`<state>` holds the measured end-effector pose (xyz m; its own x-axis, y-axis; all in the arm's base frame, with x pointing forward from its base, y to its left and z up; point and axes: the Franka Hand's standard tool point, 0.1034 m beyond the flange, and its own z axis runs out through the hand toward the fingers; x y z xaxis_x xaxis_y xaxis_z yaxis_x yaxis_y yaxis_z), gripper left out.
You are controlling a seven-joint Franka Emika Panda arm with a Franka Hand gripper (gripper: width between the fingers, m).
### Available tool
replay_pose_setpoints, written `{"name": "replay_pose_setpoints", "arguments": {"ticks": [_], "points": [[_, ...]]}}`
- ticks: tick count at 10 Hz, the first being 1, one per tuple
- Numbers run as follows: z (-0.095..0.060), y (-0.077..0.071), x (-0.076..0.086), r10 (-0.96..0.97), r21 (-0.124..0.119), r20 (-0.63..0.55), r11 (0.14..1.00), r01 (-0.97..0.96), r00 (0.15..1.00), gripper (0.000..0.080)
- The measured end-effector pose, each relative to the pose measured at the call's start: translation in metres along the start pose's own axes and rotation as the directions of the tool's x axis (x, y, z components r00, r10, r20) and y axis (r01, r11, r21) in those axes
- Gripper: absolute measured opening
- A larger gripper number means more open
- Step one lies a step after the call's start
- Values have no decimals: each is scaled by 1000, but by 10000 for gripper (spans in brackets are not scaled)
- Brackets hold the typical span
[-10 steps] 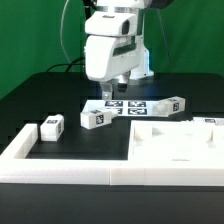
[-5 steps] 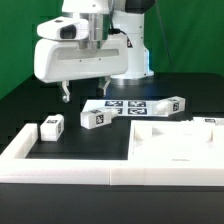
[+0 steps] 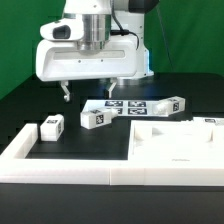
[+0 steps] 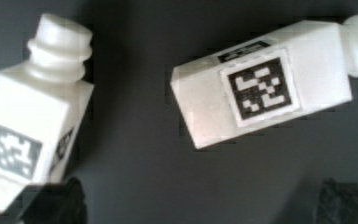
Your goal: Assemble one leg
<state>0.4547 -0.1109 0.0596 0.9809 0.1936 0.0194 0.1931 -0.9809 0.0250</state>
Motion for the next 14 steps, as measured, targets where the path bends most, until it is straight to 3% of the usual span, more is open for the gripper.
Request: {"name": "replay_pose_setpoints", "arguments": {"ticks": [2,4,8,9,13,14], "points": [[5,4,-1,288,44,73,956,-291,955,649],[7,6,6,410,63,80,908,-415,909,649],[8,2,6,629,65,98,769,-635,771,649],[12,5,-1,765,78,136,625,-776,630,649],[15,5,-7,774,76,179,605,-793,607,649],[15,1,-12,754,75,265,605,-793,601,649]]}}
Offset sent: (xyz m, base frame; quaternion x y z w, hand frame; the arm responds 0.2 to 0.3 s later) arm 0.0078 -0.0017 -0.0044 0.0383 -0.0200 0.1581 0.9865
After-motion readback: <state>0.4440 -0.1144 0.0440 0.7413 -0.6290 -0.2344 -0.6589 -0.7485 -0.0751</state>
